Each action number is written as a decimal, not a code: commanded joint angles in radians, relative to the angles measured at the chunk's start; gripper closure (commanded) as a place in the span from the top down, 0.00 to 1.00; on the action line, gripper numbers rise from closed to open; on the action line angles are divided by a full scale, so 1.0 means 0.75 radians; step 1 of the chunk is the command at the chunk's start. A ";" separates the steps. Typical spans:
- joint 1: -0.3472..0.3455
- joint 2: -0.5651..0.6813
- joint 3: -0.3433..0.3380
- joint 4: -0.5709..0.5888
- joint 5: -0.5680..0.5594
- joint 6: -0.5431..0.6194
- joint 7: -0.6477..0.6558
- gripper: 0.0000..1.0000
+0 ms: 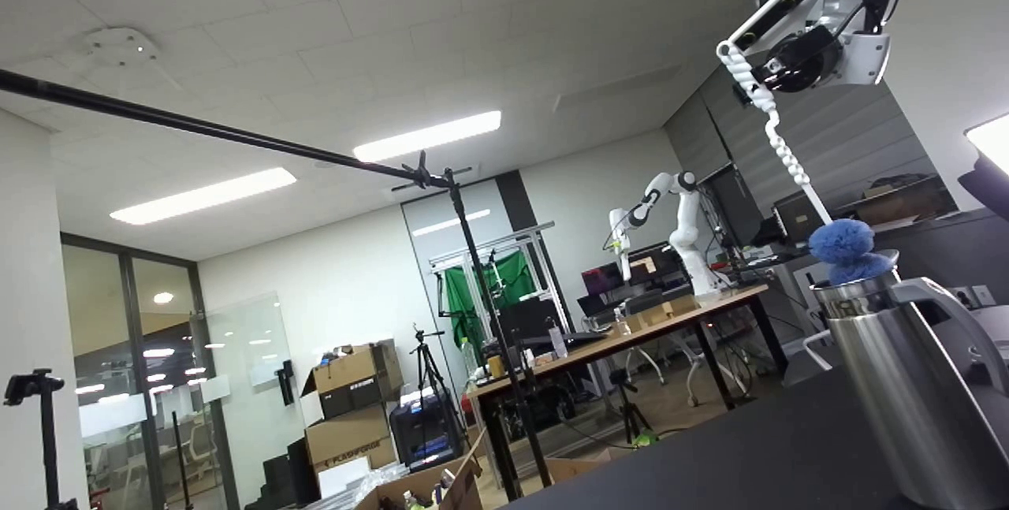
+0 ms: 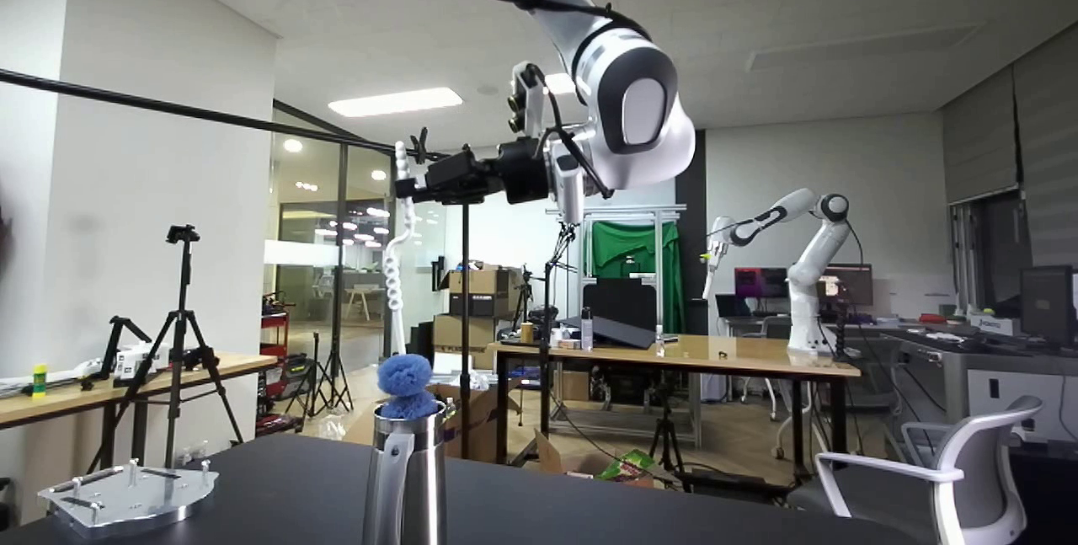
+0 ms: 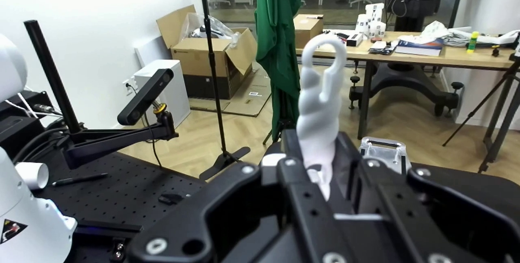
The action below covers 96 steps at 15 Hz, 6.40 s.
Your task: Put the flask inside the flask and use it to scrub the inside
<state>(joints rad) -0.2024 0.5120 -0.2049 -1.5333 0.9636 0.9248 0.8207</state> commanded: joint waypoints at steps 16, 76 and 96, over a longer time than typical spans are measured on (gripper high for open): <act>0.017 0.247 -0.002 0.133 -0.040 0.106 -0.058 0.51; 0.481 -0.358 0.311 -0.562 -1.559 1.373 -0.550 1.00; 0.556 -0.297 0.314 -0.547 -1.756 1.440 -0.386 0.11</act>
<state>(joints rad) 0.2207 0.2927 0.0336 -1.9498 -0.3576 1.9925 0.4963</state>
